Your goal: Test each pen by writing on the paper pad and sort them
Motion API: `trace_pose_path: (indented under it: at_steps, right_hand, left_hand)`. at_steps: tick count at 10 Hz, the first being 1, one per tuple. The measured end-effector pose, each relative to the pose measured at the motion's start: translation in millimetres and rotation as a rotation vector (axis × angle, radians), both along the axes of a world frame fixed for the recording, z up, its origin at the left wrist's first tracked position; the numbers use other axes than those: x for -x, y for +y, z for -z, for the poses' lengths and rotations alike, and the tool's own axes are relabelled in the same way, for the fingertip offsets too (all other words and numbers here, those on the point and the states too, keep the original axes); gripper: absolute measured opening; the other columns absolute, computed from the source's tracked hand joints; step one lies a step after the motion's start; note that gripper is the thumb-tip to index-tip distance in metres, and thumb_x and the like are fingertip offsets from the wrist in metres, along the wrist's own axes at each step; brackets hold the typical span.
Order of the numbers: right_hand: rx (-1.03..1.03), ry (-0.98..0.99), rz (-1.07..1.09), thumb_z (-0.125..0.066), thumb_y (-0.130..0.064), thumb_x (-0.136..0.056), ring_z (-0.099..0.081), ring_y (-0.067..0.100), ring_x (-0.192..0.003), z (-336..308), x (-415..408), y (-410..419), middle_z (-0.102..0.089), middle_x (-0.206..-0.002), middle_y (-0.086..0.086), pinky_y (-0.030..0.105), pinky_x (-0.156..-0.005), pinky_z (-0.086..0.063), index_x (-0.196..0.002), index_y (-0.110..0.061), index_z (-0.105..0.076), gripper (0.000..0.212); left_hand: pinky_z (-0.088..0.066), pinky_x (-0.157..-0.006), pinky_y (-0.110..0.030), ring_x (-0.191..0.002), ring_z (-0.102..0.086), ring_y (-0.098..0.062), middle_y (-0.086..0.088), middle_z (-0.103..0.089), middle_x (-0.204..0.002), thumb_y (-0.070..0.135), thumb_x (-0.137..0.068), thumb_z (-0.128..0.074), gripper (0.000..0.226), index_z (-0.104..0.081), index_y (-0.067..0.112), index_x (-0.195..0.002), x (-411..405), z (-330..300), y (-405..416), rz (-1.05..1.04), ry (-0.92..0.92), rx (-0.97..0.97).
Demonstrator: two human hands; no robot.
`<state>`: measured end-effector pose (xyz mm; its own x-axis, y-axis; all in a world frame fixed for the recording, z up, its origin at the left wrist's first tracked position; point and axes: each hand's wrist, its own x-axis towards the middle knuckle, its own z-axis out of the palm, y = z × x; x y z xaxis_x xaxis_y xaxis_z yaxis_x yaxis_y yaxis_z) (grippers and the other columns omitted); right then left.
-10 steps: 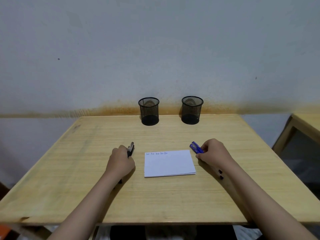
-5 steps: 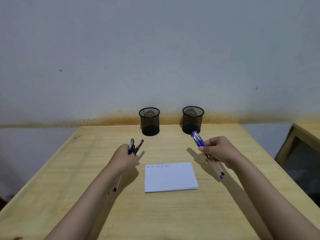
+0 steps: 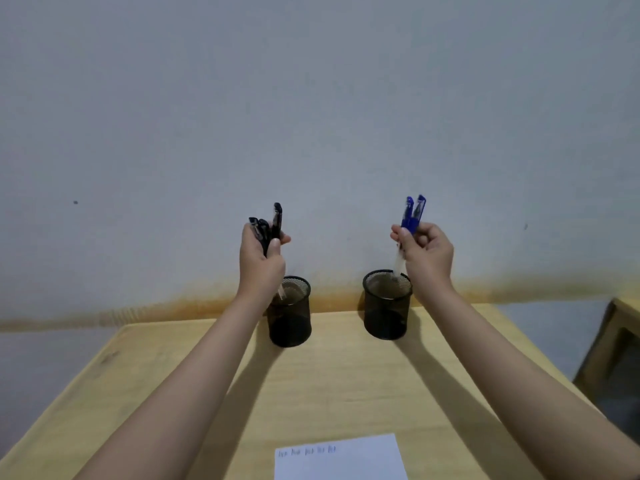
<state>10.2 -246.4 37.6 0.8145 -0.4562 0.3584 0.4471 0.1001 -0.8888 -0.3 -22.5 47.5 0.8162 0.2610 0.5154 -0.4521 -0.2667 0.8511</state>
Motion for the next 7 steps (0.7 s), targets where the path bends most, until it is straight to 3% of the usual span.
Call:
trace_pose_path:
  at_steps: [1, 2, 3, 4, 5, 6, 7]
  right_hand:
    - [0.109, 0.096, 0.025, -0.065, -0.008, -0.088, -0.067, 0.011, -0.076, 26, -18, 1, -0.069, -0.086, 0.009, 0.023, -0.074, -0.053, -0.089, -0.015, -0.061, 0.008]
    - [0.227, 0.136, 0.051, -0.065, -0.008, -0.088, -0.062, 0.015, -0.071, 47, -24, -1, -0.064, -0.079, 0.002, 0.024, -0.068, -0.051, -0.096, -0.009, -0.061, 0.009]
    - [0.314, 0.174, 0.081, -0.064, -0.008, -0.088, -0.060, 0.014, -0.076, 56, -27, -3, -0.062, -0.085, -0.001, 0.020, -0.068, -0.047, -0.106, -0.009, -0.059, 0.019]
    - [0.415, 0.170, 0.165, -0.062, -0.008, -0.087, -0.057, 0.014, -0.085, 53, -26, -2, -0.061, -0.103, 0.005, 0.021, -0.076, -0.044, -0.115, -0.009, -0.056, 0.029]
    - [0.501, 0.142, 0.242, -0.061, -0.009, -0.088, -0.048, 0.010, -0.101, 46, -22, -3, -0.046, -0.117, 0.002, 0.020, -0.085, -0.037, -0.123, -0.007, -0.052, 0.036]
    - [0.525, 0.028, 0.322, -0.061, -0.006, -0.087, -0.048, 0.012, -0.110, 30, -9, -4, -0.049, -0.120, 0.006, 0.002, -0.086, -0.031, -0.118, -0.007, -0.056, 0.032]
    - [0.438, -0.200, 0.424, -0.062, -0.006, -0.085, -0.056, 0.015, -0.109, 0, 11, -3, -0.060, -0.113, 0.008, 0.005, -0.092, -0.036, -0.107, -0.012, -0.063, 0.023]
  left_hand:
    - [-0.041, -0.085, -0.022, -0.094, -0.061, 0.000, 0.008, -0.063, -0.088, -0.003, -0.092, -0.039, 0.018, -0.045, 0.012, -0.100, -16, 24, -3, 0.030, 0.065, -0.031]
    - [-0.045, -0.087, -0.029, -0.095, -0.063, -0.010, 0.006, -0.065, -0.087, -0.005, -0.090, -0.039, 0.031, -0.044, 0.022, -0.103, -25, 47, 0, 0.043, 0.121, -0.049]
    - [-0.046, -0.091, -0.033, -0.102, -0.061, -0.017, 0.003, -0.062, -0.092, -0.006, -0.089, -0.042, 0.041, -0.040, 0.024, -0.117, -33, 59, 6, 0.026, 0.155, -0.051]
    - [-0.042, -0.086, -0.021, -0.108, -0.054, -0.018, -0.003, -0.055, -0.108, -0.002, -0.087, -0.051, 0.050, -0.035, 0.019, -0.129, -39, 56, 11, -0.022, 0.147, -0.082]
    - [-0.037, -0.095, -0.026, -0.117, -0.041, -0.011, -0.003, -0.041, -0.126, 0.004, -0.086, -0.055, 0.053, -0.034, 0.017, -0.132, -38, 55, 14, -0.095, 0.136, -0.129]
    - [-0.032, -0.094, -0.027, -0.126, -0.033, -0.019, -0.006, -0.035, -0.134, 0.007, -0.085, -0.056, 0.051, -0.036, 0.016, -0.131, -29, 48, 18, -0.181, 0.130, -0.142]
    - [-0.031, -0.103, -0.032, -0.126, -0.036, -0.022, -0.006, -0.039, -0.131, 0.008, -0.084, -0.059, 0.048, -0.041, 0.015, -0.127, -7, 48, 22, -0.234, 0.022, -0.116]
